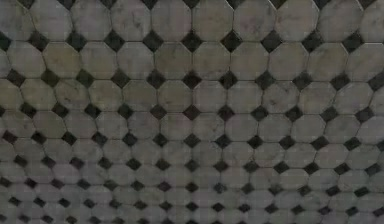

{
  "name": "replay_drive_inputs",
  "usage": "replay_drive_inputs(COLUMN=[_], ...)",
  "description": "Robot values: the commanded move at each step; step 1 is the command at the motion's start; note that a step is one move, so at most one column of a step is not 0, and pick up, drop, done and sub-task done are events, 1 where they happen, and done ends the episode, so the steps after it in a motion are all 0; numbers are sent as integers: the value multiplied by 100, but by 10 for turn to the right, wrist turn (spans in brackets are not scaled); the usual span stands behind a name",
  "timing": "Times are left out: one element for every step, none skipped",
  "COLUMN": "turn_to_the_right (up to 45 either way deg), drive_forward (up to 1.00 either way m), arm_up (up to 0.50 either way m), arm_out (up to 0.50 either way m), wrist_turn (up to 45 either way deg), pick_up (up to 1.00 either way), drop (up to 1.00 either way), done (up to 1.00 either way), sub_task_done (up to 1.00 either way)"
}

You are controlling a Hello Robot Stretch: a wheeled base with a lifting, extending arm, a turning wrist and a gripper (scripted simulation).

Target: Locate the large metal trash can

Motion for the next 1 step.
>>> replay_drive_inputs(turn_to_the_right=[450], drive_forward=[0], arm_up=[0], arm_out=[0], wrist_turn=[0], pick_up=[0], drop=[0], done=[0], sub_task_done=[0])
